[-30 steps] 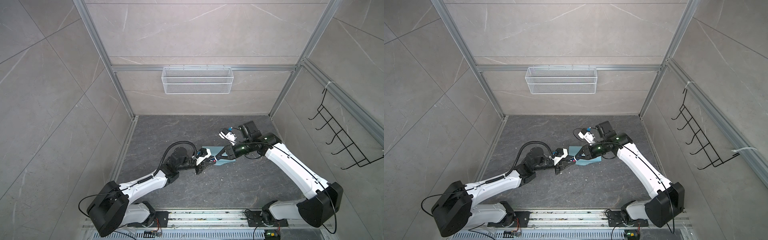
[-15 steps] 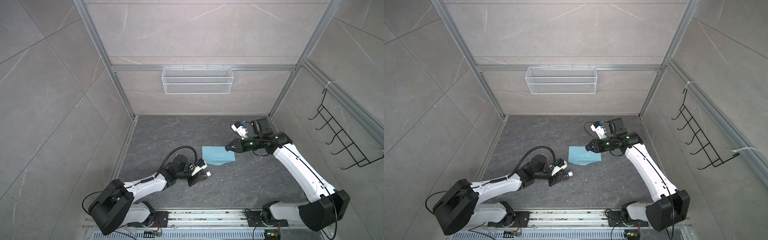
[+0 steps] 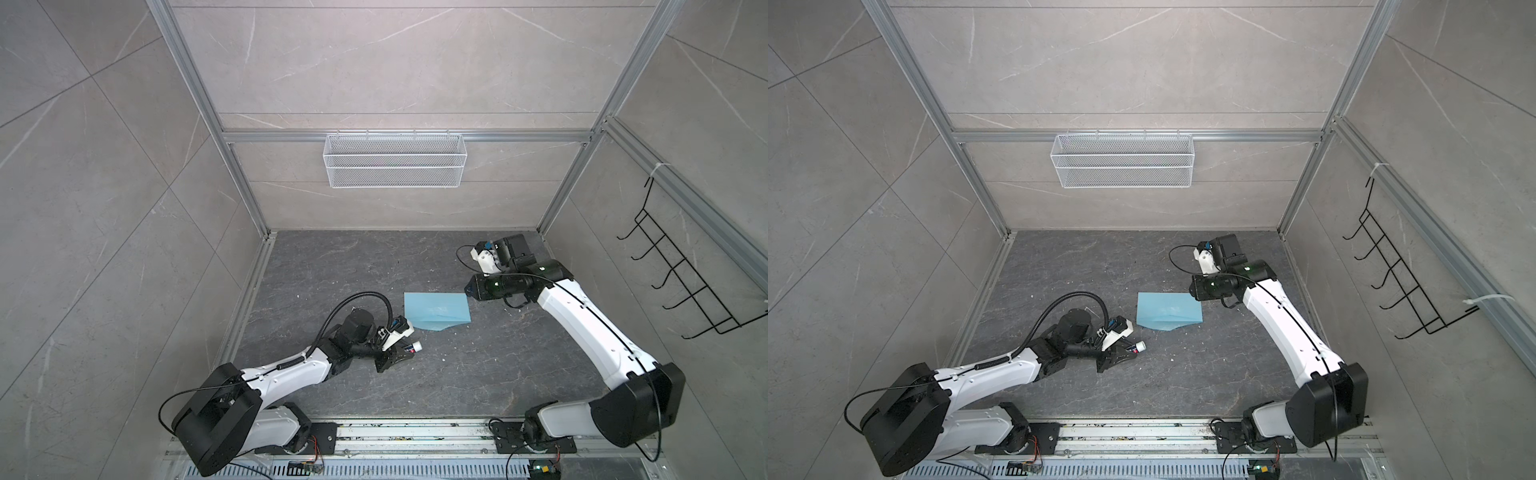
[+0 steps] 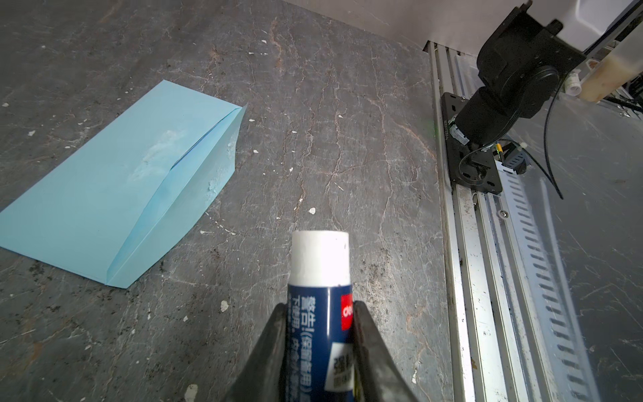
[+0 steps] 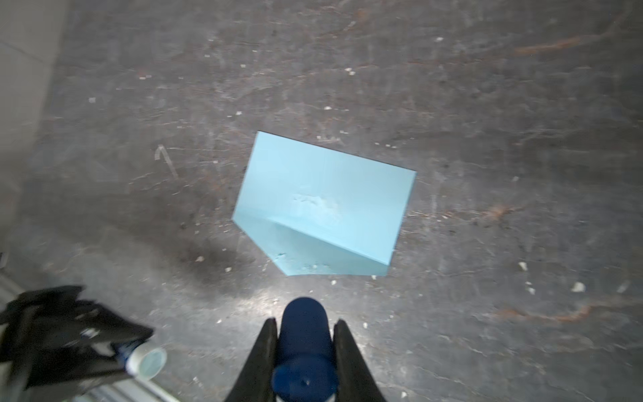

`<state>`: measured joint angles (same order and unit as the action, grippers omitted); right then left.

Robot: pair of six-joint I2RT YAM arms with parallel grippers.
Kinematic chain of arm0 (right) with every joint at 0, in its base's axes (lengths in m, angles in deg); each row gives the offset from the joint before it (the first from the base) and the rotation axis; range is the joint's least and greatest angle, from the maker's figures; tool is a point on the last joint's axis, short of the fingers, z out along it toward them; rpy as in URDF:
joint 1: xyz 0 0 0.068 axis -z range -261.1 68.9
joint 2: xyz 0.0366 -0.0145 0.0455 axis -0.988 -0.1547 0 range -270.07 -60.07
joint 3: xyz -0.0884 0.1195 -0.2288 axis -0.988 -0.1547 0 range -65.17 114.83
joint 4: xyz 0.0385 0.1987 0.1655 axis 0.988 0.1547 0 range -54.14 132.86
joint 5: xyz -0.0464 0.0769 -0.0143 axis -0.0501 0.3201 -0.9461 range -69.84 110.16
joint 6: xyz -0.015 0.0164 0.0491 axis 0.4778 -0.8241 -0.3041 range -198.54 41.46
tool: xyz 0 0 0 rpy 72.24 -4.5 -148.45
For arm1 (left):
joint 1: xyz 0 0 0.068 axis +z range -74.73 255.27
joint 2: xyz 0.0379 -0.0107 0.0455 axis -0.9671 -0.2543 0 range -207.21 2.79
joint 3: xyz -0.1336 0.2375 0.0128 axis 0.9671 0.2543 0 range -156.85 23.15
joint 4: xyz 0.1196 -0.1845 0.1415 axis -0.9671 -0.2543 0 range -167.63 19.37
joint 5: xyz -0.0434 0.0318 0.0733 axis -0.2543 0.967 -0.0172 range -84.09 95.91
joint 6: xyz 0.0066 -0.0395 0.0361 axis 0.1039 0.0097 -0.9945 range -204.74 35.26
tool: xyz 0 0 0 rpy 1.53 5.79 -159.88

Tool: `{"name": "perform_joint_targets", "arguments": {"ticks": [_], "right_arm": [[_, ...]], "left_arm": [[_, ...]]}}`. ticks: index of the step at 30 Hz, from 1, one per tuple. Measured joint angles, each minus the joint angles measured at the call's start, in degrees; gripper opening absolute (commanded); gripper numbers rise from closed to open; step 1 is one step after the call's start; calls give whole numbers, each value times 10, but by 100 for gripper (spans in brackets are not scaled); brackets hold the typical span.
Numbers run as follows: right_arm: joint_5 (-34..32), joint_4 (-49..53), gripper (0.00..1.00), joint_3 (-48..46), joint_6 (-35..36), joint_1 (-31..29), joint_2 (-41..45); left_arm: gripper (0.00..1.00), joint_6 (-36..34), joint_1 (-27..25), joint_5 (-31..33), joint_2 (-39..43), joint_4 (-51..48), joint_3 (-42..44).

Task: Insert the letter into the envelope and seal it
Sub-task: 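Carry the cap away from the glue stick with the right gripper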

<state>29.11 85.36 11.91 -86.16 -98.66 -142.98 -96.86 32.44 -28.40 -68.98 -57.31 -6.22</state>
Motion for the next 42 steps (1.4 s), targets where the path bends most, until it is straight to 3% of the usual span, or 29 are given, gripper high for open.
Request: {"name": "perform_joint_targets", "arguments": {"ticks": [6, 11, 18, 28, 35, 42], "right_arm": [[-108, -3, 7, 26, -3, 12, -120], [-152, -12, 7, 59, -3, 37, -216], [-174, -23, 11, 95, -3, 74, -293], [-163, -36, 16, 96, -3, 102, -337], [-143, -46, 31, 87, -11, 110, -347], [-125, -47, 58, 79, -21, 118, -349]], "left_arm": [[0, 4, 0, 10, 17, 1, 0], [0, 9, 0, 14, 36, 3, 1], [0, 12, 0, 27, 54, 4, 13], [0, 17, 0, 29, 54, 4, 16], [0, 21, 0, 29, 54, 4, 16], [0, 21, 0, 34, 55, 4, 16]]}}
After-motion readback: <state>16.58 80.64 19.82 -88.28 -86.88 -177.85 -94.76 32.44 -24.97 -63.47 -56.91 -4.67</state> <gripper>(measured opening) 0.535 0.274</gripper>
